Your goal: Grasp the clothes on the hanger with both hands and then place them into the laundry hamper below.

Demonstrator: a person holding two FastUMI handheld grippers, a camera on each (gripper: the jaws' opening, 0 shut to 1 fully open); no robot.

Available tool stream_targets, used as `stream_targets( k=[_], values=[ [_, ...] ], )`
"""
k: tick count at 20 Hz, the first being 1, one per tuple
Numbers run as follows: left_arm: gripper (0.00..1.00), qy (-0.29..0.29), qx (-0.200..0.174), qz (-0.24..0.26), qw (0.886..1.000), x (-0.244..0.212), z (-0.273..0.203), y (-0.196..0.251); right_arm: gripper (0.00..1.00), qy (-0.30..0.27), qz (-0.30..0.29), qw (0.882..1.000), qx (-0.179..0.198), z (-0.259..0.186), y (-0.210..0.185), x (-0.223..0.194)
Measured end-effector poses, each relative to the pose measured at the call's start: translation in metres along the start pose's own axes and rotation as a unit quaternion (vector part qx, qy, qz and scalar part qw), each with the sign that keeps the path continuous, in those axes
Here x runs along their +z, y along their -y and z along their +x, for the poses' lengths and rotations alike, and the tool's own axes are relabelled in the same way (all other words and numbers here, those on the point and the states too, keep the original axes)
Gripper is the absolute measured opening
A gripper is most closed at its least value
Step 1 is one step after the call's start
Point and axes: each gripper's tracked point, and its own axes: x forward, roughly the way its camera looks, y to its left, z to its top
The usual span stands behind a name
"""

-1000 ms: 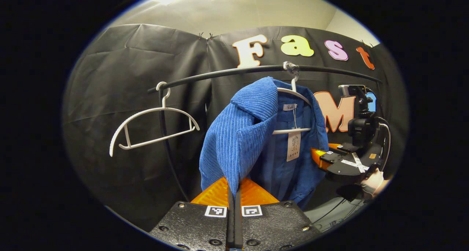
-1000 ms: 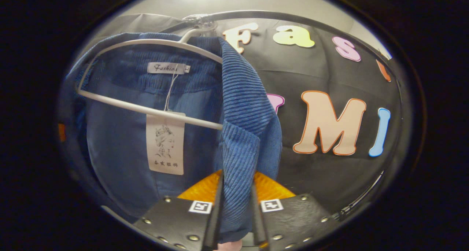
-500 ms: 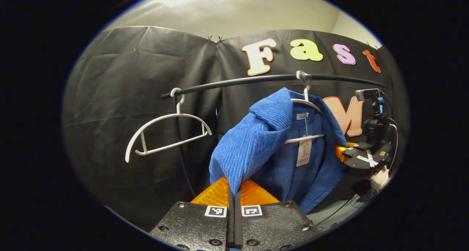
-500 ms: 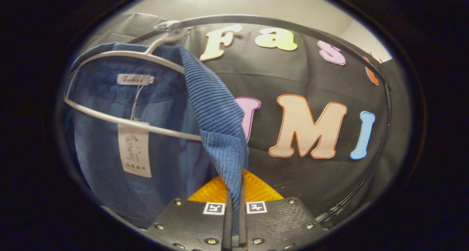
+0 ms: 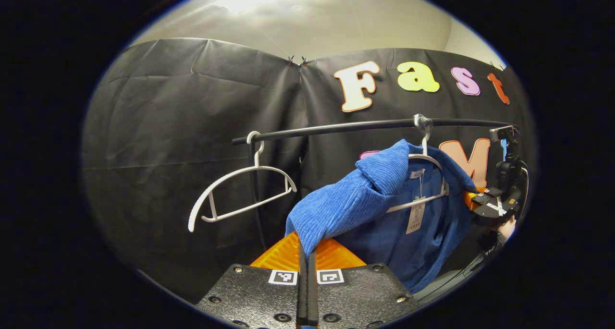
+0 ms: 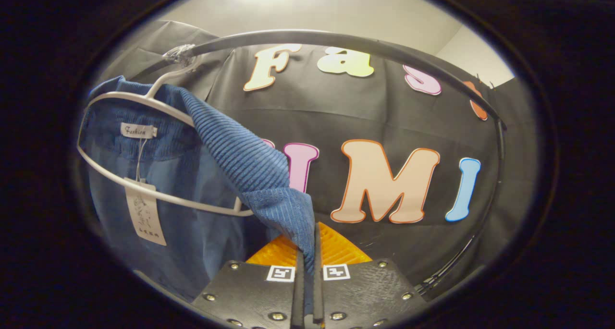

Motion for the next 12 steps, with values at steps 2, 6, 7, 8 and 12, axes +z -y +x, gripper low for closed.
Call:
stream_targets(
  k=[2, 6, 7, 8, 12],
  values=[
    [0.0, 0.004, 0.0, -0.002, 1.0, 0.006, 0.003, -0.005, 0.05, 0.003, 0.002, 1.0, -0.002, 0.003, 0.001, 0.001],
    [0.01, 0.017, -0.01, -0.022, 1.0, 0.024, 0.005, -0.01, 0.05, 0.016, 0.006, 1.0, -0.014, 0.008, 0.008, 0.006],
    [0.02, 0.017, -0.013, -0.027, 0.999, 0.025, 0.006, -0.012, 0.05, 0.022, 0.01, 1.0, -0.019, 0.01, 0.011, 0.01],
    [0.02, 0.02, -0.014, -0.028, 0.999, 0.029, 0.006, -0.014, 0.07, 0.026, 0.017, 0.999, -0.021, 0.014, 0.013, 0.012],
    [0.0, 0.025, -0.021, -0.016, 0.999, 0.037, 0.009, -0.017, 0.07, 0.023, 0.03, 0.999, -0.013, 0.023, 0.008, 0.009]
  ],
)
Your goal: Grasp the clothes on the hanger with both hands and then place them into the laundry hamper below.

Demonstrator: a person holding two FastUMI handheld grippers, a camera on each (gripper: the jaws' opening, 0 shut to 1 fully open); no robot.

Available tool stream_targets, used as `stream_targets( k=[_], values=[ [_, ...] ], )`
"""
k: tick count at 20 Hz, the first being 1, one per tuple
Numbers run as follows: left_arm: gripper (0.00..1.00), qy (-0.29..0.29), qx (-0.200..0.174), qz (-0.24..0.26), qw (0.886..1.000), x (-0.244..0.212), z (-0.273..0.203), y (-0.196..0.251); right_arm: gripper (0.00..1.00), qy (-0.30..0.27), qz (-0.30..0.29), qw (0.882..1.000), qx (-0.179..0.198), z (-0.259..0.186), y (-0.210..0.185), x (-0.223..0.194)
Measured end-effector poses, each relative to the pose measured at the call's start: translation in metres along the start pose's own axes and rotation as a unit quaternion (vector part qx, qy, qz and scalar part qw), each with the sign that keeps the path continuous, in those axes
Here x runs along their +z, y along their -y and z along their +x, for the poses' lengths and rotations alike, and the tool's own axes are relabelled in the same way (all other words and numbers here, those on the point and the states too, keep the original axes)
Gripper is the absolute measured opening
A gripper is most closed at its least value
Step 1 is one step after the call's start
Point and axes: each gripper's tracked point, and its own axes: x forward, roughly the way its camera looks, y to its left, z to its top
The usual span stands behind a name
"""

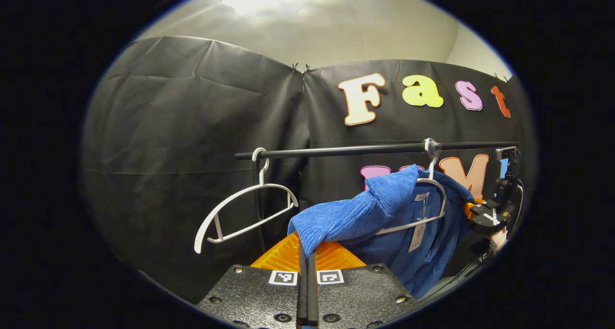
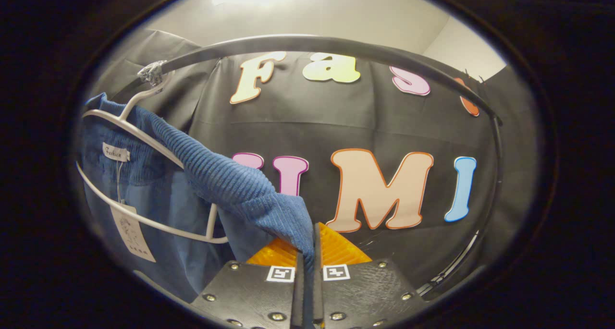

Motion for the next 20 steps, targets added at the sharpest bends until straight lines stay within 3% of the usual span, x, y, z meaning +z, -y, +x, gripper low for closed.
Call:
stream_targets(
  k=[9, 13, 20],
  values=[
    [0.0, 0.015, -0.011, 0.034, 0.999, 0.023, 0.009, -0.008, 0.07, 0.044, 0.046, 0.998, -0.027, 0.038, 0.004, 0.021],
    [0.0, 0.004, -0.03, -0.041, 0.999, 0.029, 0.011, -0.006, 0.08, 0.054, 0.034, 0.998, -0.022, 0.054, 0.002, 0.03],
    [0.0, -0.001, -0.038, -0.001, 0.999, 0.009, 0.055, -0.013, 0.08, 0.051, 0.022, 0.998, -0.024, 0.073, 0.006, 0.02]
  ],
)
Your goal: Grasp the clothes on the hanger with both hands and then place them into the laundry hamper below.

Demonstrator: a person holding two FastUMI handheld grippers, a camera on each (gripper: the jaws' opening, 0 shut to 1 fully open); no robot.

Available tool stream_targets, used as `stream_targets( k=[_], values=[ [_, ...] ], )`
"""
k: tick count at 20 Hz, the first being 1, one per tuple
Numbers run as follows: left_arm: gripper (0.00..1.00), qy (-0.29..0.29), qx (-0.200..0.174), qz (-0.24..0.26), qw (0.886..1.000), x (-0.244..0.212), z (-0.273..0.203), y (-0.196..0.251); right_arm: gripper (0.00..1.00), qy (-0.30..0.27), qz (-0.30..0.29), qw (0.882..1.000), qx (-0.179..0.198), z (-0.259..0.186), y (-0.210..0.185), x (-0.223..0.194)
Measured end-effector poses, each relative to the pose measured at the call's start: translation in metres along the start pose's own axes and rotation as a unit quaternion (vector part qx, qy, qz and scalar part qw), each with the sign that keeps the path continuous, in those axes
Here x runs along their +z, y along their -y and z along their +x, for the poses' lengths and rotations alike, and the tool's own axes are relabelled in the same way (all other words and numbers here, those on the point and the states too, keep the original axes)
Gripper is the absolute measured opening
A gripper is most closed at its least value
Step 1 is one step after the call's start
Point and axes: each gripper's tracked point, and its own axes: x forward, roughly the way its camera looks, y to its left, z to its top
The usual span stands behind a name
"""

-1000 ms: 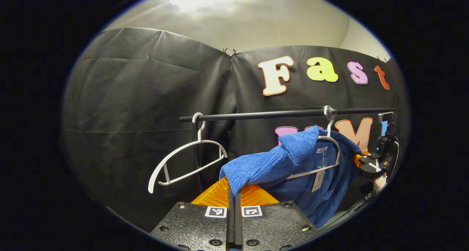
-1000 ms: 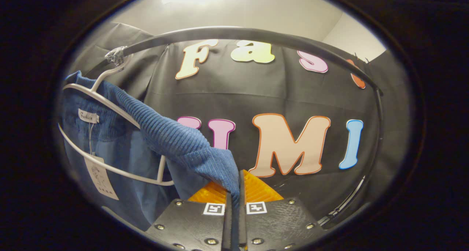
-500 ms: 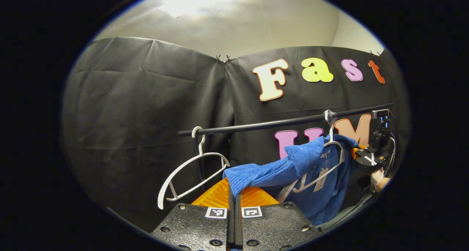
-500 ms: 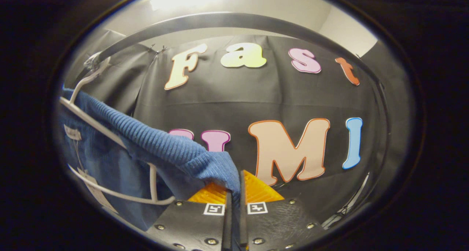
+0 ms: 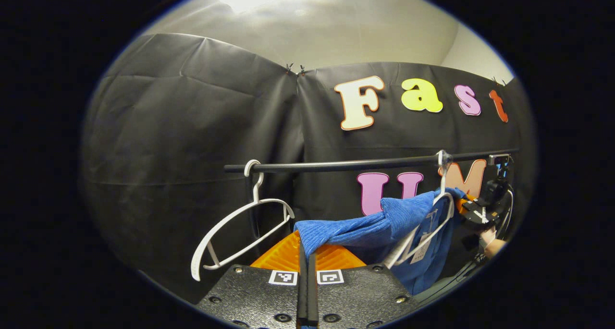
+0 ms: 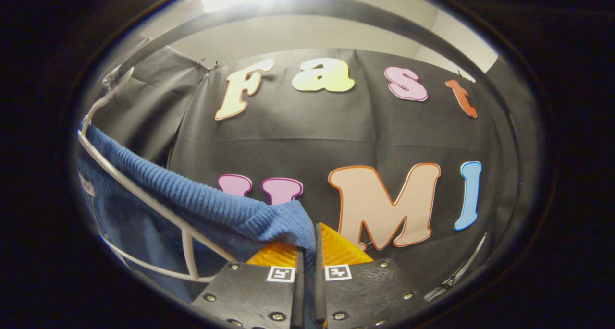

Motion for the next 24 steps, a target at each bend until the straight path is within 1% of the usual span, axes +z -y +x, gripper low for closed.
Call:
stream_targets(
  k=[4, 6, 9, 10, 11, 13, 17, 19, 20, 21, 24],
  values=[
    [0.0, -0.009, -0.003, -0.014, 1.0, -0.024, 0.017, -0.002, 0.08, -0.012, -0.016, 1.0, 0.005, 0.005, 0.0, -0.014],
    [0.01, -0.018, -0.002, -0.017, 1.0, -0.036, 0.023, -0.002, 0.08, -0.02, -0.025, 0.999, -0.002, 0.008, 0.005, -0.02],
    [0.01, -0.037, -0.011, -0.025, 0.999, -0.063, 0.028, 0.009, 0.09, -0.05, -0.012, 0.999, 0.003, 0.01, 0.002, -0.043],
    [0.0, -0.041, -0.011, -0.02, 0.999, -0.069, 0.028, 0.01, 0.06, -0.055, -0.022, 0.998, 0.001, 0.012, 0.007, -0.047],
    [0.0, -0.043, -0.011, -0.013, 0.999, -0.077, 0.027, 0.009, 0.08, -0.06, -0.033, 0.998, 0.0, 0.01, 0.01, -0.052],
    [0.0, -0.051, -0.011, -0.01, 0.999, -0.091, 0.027, 0.012, 0.08, -0.075, -0.039, 0.996, 0.0, 0.001, 0.013, -0.068],
    [0.0, -0.064, -0.009, -0.026, 0.998, -0.116, 0.016, 0.016, 0.08, -0.099, -0.043, 0.994, 0.004, -0.023, 0.015, -0.089],
    [0.01, -0.068, -0.013, -0.027, 0.997, -0.124, 0.01, 0.019, 0.09, -0.107, -0.053, 0.993, 0.014, -0.037, 0.013, -0.095],
    [0.01, -0.071, -0.015, -0.023, 0.997, -0.129, 0.007, 0.021, 0.06, -0.112, -0.055, 0.992, 0.02, -0.043, 0.011, -0.099],
    [0.02, -0.074, -0.018, -0.019, 0.997, -0.133, 0.003, 0.026, 0.09, -0.116, -0.056, 0.991, 0.025, -0.05, 0.009, -0.101],
    [0.0, -0.073, -0.033, -0.01, 0.997, -0.139, -0.009, 0.039, 0.09, -0.123, -0.051, 0.99, 0.044, -0.073, -0.002, -0.103]
  ],
)
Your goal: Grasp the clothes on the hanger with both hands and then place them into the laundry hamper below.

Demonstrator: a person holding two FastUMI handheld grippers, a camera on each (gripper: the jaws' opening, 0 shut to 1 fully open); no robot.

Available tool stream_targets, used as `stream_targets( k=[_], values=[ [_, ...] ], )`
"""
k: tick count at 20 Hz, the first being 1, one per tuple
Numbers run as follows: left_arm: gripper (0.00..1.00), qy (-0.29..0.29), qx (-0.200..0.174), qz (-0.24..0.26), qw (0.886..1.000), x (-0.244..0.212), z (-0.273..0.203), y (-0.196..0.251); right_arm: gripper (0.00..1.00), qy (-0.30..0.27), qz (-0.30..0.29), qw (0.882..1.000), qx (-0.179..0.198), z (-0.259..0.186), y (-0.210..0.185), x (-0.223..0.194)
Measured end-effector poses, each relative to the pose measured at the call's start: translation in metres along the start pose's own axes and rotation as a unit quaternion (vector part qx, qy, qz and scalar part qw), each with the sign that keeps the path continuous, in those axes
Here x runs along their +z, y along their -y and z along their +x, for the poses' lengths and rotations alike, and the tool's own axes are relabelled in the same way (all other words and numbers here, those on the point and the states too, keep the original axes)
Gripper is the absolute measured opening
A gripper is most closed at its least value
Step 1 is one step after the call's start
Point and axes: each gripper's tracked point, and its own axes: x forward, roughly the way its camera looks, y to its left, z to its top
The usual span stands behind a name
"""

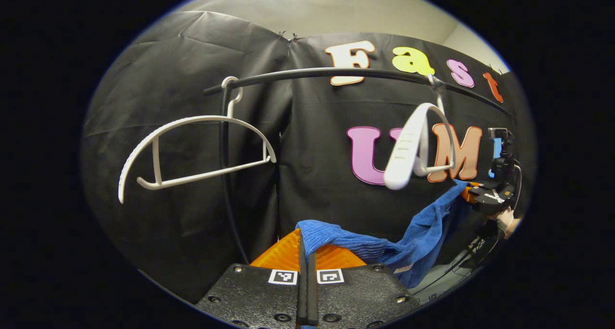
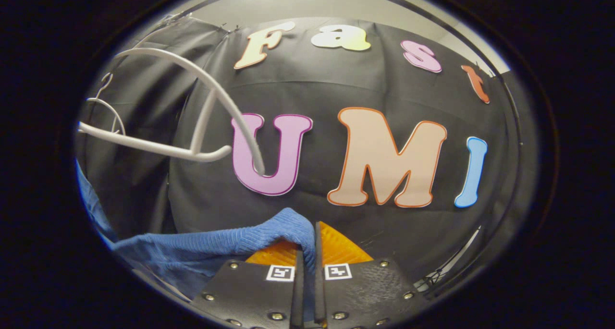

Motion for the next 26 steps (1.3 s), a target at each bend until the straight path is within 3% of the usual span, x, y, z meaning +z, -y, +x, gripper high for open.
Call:
stream_targets(
  k=[10, 17, 26],
  values=[
    [0.02, -0.016, -0.063, -0.003, 0.998, -0.028, -0.001, 0.06, 0.09, 0.003, 0.026, 0.997, 0.07, -0.064, -0.055, 0.009],
    [0.01, -0.029, -0.133, -0.019, 0.99, -0.045, 0.027, 0.131, 0.09, -0.003, 0.038, 0.992, 0.119, -0.086, -0.104, 0.013],
    [0.01, -0.083, -0.186, -0.035, 0.978, -0.094, 0.054, 0.181, 0.09, -0.054, 0.022, 0.984, 0.169, -0.097, -0.154, -0.035]
  ],
)
